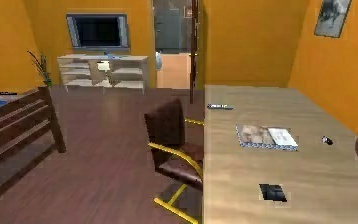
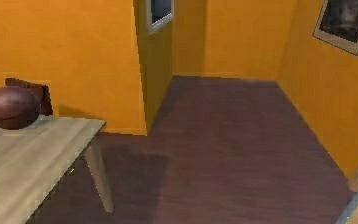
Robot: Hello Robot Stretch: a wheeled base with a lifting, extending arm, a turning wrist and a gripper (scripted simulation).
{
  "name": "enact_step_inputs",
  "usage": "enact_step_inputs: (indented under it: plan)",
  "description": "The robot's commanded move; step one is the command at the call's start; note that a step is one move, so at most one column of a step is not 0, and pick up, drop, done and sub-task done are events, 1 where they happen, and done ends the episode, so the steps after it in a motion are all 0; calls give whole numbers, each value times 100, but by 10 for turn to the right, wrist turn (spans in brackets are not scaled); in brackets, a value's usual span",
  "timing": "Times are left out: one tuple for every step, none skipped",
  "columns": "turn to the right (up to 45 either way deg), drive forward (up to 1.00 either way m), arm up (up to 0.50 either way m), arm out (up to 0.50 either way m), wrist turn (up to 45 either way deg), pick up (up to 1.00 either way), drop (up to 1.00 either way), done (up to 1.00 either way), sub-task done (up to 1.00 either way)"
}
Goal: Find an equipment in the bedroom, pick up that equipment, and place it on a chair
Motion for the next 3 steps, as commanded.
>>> enact_step_inputs:
  plan:
    - [450, 0, 0, 0, 0, 0, 0, 0, 0]
    - [240, 0, 0, 0, 0, 0, 0, 0, 0]
    - [0, 60, 0, 0, 0, 0, 0, 0, 0]
